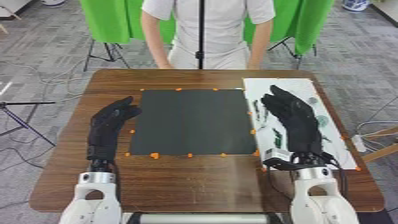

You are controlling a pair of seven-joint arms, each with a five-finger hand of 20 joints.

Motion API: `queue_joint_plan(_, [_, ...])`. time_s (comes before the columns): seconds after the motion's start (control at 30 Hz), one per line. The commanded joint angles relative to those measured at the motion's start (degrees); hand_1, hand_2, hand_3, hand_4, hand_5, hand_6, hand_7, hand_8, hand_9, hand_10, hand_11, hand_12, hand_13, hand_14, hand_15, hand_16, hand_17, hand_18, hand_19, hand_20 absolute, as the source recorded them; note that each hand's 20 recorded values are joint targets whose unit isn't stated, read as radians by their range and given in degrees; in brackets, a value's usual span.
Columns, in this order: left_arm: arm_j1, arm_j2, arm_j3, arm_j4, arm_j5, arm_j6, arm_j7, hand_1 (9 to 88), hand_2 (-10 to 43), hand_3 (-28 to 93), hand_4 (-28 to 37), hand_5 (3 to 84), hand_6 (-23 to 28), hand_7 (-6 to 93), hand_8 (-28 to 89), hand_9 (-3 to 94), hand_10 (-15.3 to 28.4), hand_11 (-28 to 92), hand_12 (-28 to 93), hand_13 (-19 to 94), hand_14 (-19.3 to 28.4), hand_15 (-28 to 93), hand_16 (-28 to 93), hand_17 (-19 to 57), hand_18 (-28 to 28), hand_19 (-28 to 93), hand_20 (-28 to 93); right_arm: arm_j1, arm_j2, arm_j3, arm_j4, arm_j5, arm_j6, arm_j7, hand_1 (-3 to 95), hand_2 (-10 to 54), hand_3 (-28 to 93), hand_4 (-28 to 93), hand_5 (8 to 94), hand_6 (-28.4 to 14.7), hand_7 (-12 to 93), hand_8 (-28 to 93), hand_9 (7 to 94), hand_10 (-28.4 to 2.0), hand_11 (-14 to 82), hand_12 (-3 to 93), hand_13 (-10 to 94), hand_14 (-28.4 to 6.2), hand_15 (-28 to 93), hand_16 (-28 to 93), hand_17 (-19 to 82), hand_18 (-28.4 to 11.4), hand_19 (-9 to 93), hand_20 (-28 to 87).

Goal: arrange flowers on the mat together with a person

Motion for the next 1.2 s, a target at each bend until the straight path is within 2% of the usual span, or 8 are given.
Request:
queue_joint_plan(0.03, [-1.25,-1.92,-0.12,0.86,0.60,0.42,0.27,29.3,-5.4,66,-15.3,52.1,4.2,17.0,-6,52.0,14.3,24,15,44,18.7,27,2,13.2,14.5,17,28,1.31,-0.82,-1.21,-0.40,3.45,6.32,-0.72,14.5,-0.5,75,-18,50.4,-2.3,10,-8,52.4,-14.9,6.8,15.0,41,-11.9,12,18,28,-10.6,9,40])
queue_joint_plan(0.27, [-2.21,-2.07,-0.42,1.16,1.57,-0.04,0.26,29.5,-5.4,66,-15.3,51.9,4.3,16.9,-6,51.9,14.4,24,15,44,18.7,27,2,13.4,14.6,19,29,0.86,-0.87,-1.98,-1.16,4.45,9.65,0.22,14.5,-0.1,75,-17,49.4,-2.3,10,-8,51.7,-15.3,6.8,15.8,48,-13.8,16,24,25,-13.3,26,47])
queue_joint_plan(0.33, [-2.09,-1.97,-0.70,0.87,1.89,0.30,0.16,29.7,-5.4,66,-15.2,51.9,4.3,16.9,-6,51.9,14.4,24,15,44,18.8,27,2,13.5,14.6,19,29,0.56,-0.97,-2.45,-1.37,4.40,11.05,1.45,14.3,0.5,75,-17,49.7,-2.3,11,-8,52.4,-15.4,6.9,16.4,50,-13.9,18,30,22,-14.7,36,47])
queue_joint_plan(0.4, [-1.53,-2.30,-1.08,0.53,2.15,0.19,-0.13,29.7,-5.4,65,-15.2,52.0,4.3,16.9,-6,51.8,14.3,24,15,44,18.7,27,1,13.5,14.6,19,30,-0.01,-1.34,-2.22,-1.51,5.05,10.77,1.61,14.2,0.7,74,-17,50.4,-2.4,11,-8,53.2,-15.5,7.2,16.6,50,-14.3,21,30,21,-15.2,39,47])
queue_joint_plan(0.6, [-1.77,-2.55,-1.71,0.39,2.89,-1.96,-1.02,29.9,-5.2,65,-15.2,51.8,4.4,16.9,-6,51.8,14.3,24,15,44,18.7,28,1,13.2,14.5,19,29,-0.43,-1.42,-1.40,-2.03,6.28,12.39,1.14,14.0,1.0,74,-17,52.1,-2.1,12,-8,54.5,-15.2,7.8,16.9,49,-14.1,18,29,21,-14.8,31,40])
queue_joint_plan(0.87, [0.41,-2.85,-2.92,-0.61,2.48,-1.26,-1.45,29.8,-5.1,65,-14.8,51.5,4.3,16.7,-6,51.3,14.3,23,15,44,18.7,27,1,12.9,14.4,18,29,-1.09,-1.57,-0.93,-2.69,6.22,12.92,1.59,14.0,1.1,75,-17,53.3,-2.3,12,-8,55.3,-15.3,8.2,16.8,49,-14.1,17,30,21,-14.6,29,39])
queue_joint_plan(1.03, [-0.99,-2.58,-2.52,-0.05,2.55,-1.99,-1.35,29.8,-5.1,65,-14.8,51.5,4.3,16.6,-6,51.3,14.2,23,15,44,18.6,27,1,12.9,14.4,18,29,-0.89,-1.56,-1.02,-2.54,6.26,12.63,1.43,14.1,0.9,75,-17,53.5,-2.4,12,-8,55.4,-15.3,8.3,16.9,49,-14.0,16,30,21,-14.4,26,38])
queue_joint_plan(1.2, [-0.68,-2.34,-2.27,-0.09,2.22,-2.42,-1.55,29.8,-5.0,64,-14.7,51.4,4.3,16.5,-6,51.2,14.2,23,15,43,18.6,27,2,12.7,14.3,17,28,-1.35,-1.51,-1.02,-2.62,6.14,12.83,1.91,14.1,0.8,75,-17,53.6,-2.3,12,-8,55.5,-15.3,8.3,16.8,49,-14.1,16,31,22,-14.1,24,37])
